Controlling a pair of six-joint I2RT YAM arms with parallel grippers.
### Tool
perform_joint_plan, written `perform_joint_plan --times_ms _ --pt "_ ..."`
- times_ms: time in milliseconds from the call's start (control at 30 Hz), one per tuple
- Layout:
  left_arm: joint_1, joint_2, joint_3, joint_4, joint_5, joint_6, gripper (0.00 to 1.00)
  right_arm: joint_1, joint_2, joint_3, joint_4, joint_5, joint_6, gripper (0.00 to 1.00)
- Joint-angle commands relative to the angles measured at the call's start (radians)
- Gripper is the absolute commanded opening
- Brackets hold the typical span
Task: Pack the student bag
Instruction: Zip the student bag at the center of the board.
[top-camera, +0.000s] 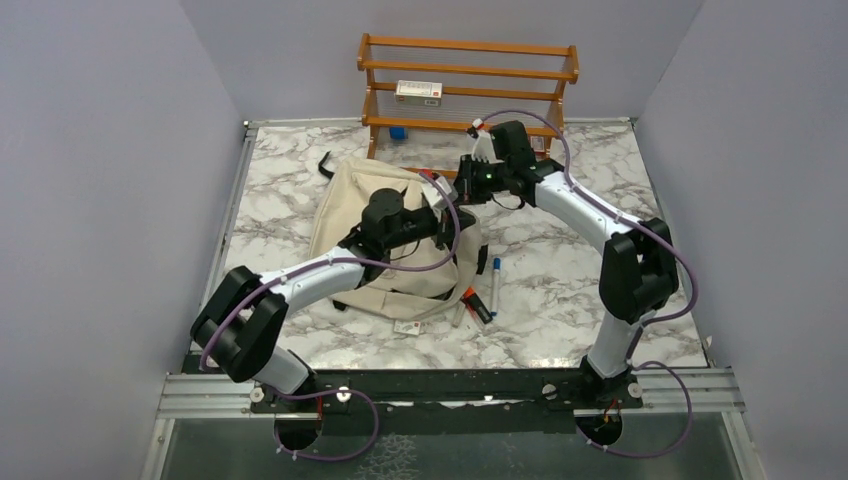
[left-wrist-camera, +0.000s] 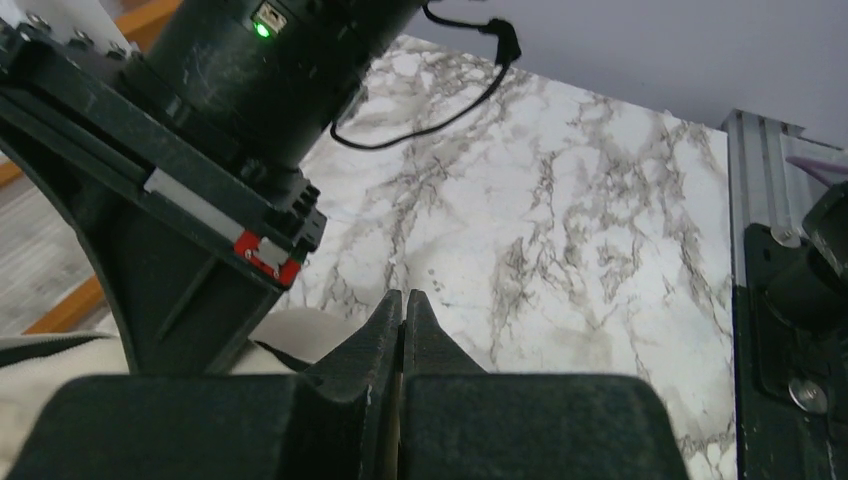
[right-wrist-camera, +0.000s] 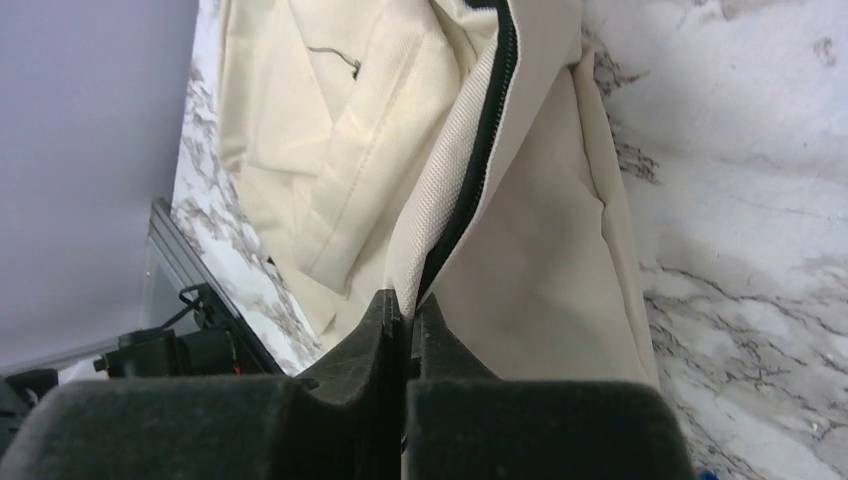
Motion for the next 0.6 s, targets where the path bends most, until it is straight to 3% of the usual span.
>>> perform_joint_plan --times_ms 0,233,567 --pt "-0.005 0.033 0.120 -0.005 -0.048 -0.045 0.00 -0.001 0.042 0.082 0.107 0.045 0.036 0.00" --pt "-0.005 0.058 0.191 -0.126 -0.080 -0.003 0.00 -0.053 0.085 0.136 0.159 0.049 0.080 0.01" --pt "-0.006 -0.015 0.154 -0.217 -0.078 -0.028 0.00 -0.154 0.147 0.147 0.223 0.009 0.132 0.00"
